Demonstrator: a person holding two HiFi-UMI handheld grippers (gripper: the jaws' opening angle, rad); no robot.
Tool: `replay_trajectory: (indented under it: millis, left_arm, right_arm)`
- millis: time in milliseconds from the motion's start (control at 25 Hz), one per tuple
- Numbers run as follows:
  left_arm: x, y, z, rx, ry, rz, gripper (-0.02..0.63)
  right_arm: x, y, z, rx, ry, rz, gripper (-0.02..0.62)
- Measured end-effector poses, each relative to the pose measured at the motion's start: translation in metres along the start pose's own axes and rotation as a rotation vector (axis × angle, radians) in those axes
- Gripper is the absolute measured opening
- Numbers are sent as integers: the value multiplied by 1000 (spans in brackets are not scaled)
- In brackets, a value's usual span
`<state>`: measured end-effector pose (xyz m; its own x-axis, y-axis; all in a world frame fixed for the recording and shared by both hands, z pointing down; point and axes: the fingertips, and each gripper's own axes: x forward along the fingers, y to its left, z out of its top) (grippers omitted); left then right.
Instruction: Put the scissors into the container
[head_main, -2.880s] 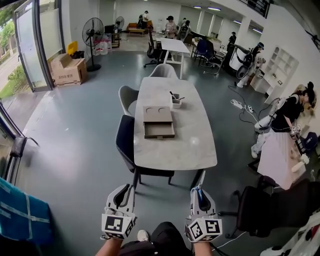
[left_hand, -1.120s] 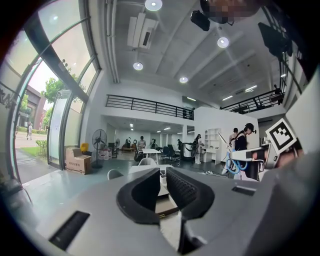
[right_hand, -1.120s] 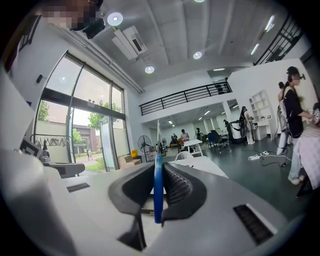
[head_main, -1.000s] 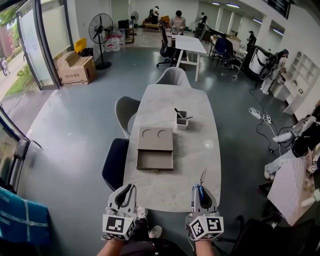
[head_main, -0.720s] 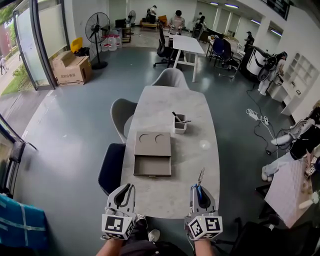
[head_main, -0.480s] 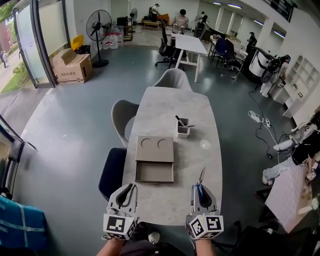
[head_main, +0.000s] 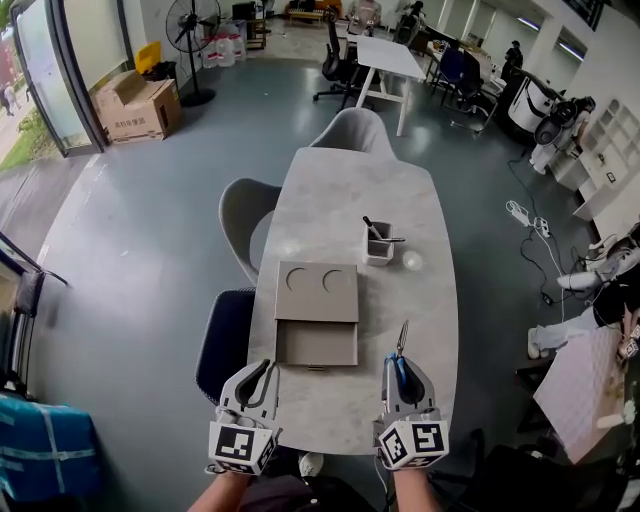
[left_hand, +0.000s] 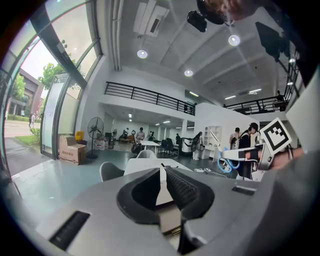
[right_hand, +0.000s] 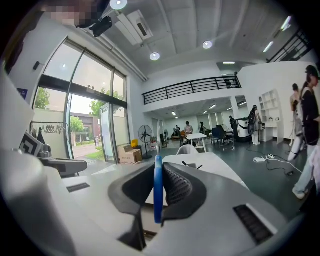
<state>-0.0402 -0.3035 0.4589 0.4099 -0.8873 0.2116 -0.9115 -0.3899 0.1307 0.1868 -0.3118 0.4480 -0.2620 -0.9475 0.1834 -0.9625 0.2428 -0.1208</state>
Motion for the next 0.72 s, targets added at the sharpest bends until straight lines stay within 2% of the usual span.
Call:
replay_trajectory:
  millis: [360,720]
  left_arm:
    - [36,26,-33,-43,66,-13,46]
    - [66,52,-65,-66,140,-2,46]
  right_arm:
    - [67,16,-48,-172,132,77,41]
    - [131,40,-134,-442,365,281,41]
